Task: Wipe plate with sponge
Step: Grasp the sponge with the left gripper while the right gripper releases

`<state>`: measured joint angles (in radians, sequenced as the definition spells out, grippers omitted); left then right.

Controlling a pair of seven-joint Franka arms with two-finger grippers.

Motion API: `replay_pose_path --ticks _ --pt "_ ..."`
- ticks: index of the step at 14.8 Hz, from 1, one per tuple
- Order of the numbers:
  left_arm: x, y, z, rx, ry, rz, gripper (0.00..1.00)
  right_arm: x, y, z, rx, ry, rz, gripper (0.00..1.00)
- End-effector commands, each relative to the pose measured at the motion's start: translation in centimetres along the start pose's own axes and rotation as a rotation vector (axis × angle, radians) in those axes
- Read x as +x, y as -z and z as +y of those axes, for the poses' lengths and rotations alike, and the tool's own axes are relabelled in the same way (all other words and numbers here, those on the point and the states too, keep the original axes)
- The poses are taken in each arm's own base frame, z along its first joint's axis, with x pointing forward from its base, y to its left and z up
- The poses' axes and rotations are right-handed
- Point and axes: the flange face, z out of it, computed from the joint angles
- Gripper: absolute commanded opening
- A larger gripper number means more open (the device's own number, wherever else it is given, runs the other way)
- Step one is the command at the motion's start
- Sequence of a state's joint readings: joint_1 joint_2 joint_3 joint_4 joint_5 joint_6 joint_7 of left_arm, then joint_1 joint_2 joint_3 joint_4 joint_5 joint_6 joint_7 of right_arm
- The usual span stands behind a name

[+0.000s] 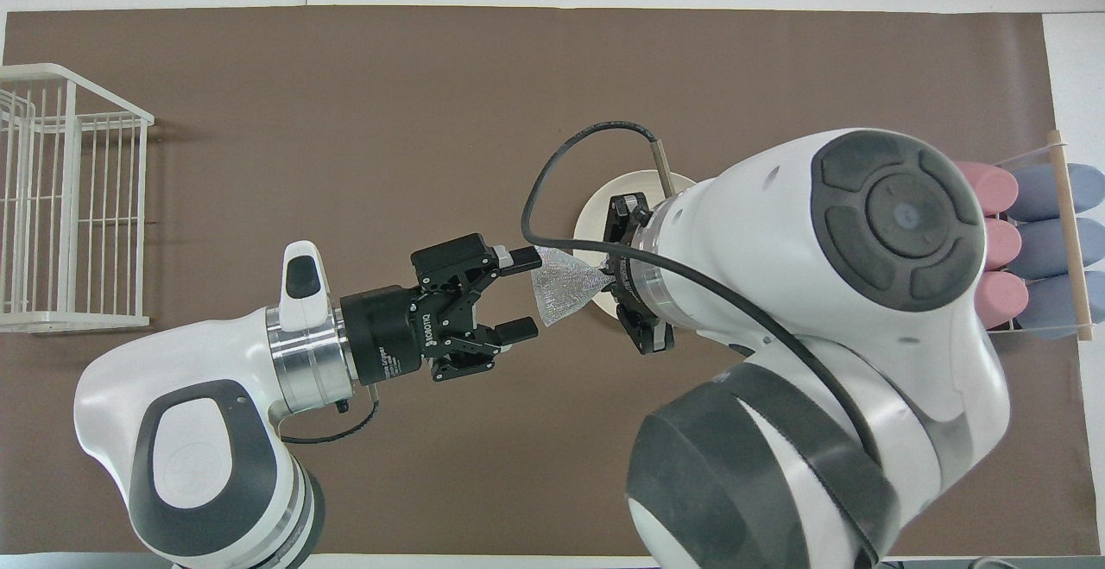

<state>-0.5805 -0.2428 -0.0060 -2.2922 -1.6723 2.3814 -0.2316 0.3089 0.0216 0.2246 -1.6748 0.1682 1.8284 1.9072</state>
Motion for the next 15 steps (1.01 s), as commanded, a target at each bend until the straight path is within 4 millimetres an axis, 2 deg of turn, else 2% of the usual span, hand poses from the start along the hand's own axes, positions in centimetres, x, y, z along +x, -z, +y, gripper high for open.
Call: replay_pose_path --ticks 1,3,5,6,8,9,10,15 --pt "1.1 -1.1 0.9 -0.018 0.032 0.019 1.0 0.1 0.0 0.2 0.005 0.0 0.021 0.0" --pt "2.1 -2.2 2.3 -0.024 0.031 0.021 1.0 0.1 -0.2 0.5 -0.003 -0.004 0.025 0.0" --pt "2.1 -2.5 2.3 -0.018 0.03 0.017 0.99 -0.1 -0.4 0.9 -0.004 -0.001 0.027 0.0" --pt "1.9 -2.7 2.1 -0.01 0.03 0.012 0.88 -0.1 -0.4 0.9 -0.004 -0.001 0.027 0.0" --pt "1.7 -2.8 1.9 -0.005 0.029 0.004 0.31 0.0 -0.4 0.9 -0.003 0.0 0.027 0.0" --pt "1.6 -2.7 1.8 -0.001 0.028 -0.005 0.11 0.0 -0.4 0.9 -0.003 0.0 0.027 0.0" --pt "1.5 -2.6 1.7 0.003 0.031 -0.023 0.0 0.0 -0.4 0.9 -0.005 0.0 0.028 0.0" --pt "1.6 -2.0 1.6 0.048 0.016 -0.064 0.0 0.0 -0.8 1.5 -0.014 0.008 0.035 0.0"
